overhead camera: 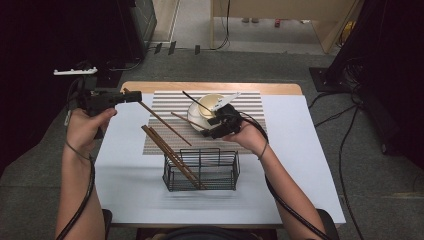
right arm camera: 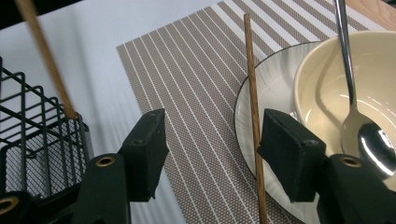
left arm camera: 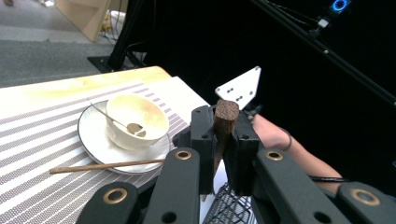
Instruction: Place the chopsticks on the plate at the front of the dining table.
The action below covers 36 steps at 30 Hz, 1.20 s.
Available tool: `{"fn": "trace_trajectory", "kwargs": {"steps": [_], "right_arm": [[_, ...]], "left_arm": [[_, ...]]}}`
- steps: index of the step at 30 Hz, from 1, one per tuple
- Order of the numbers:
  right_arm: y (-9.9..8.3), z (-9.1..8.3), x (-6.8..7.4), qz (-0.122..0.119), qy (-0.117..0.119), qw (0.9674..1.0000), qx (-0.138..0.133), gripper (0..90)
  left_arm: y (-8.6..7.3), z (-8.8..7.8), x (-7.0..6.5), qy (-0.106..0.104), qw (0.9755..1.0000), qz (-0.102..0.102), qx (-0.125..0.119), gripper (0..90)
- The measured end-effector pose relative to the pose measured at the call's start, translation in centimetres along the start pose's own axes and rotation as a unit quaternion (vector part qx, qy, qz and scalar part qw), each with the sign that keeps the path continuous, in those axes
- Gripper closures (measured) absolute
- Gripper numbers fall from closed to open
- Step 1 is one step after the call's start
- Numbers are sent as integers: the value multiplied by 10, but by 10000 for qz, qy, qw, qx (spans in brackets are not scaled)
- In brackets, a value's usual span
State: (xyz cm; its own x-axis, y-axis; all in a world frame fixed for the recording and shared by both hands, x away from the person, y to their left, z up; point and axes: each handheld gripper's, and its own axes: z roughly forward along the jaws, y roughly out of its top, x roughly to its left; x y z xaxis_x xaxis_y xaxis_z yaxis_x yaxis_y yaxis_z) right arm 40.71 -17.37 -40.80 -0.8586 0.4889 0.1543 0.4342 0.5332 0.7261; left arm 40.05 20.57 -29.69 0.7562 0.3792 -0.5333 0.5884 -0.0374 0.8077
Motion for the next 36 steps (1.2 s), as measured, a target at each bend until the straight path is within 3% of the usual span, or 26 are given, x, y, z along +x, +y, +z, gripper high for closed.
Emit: {"fn": "trace_trajectory", "kwargs": {"steps": [7, 11, 22, 31, 36], "right_arm": [[2, -2, 3, -95, 81, 9997, -200, 451], [4, -3, 4, -16, 94, 9997, -230, 455], [11, -9, 12, -105, 151, 9985, -507, 530], [12, -6, 20, -209, 385, 9968, -662, 603], [14, -4, 24, -370, 478, 9955, -724, 644]], "left_arm": [[-1, 15, 7, 137, 9999, -2, 97, 845], [-1, 21, 10, 201, 9996, 17, 178, 845], [-7, 39, 17, 279, 9995, -49, 132, 845], [-10, 52, 15, 140, 9996, -166, 205, 845], [-10, 61, 11, 144, 9995, -111, 274, 845]]}}
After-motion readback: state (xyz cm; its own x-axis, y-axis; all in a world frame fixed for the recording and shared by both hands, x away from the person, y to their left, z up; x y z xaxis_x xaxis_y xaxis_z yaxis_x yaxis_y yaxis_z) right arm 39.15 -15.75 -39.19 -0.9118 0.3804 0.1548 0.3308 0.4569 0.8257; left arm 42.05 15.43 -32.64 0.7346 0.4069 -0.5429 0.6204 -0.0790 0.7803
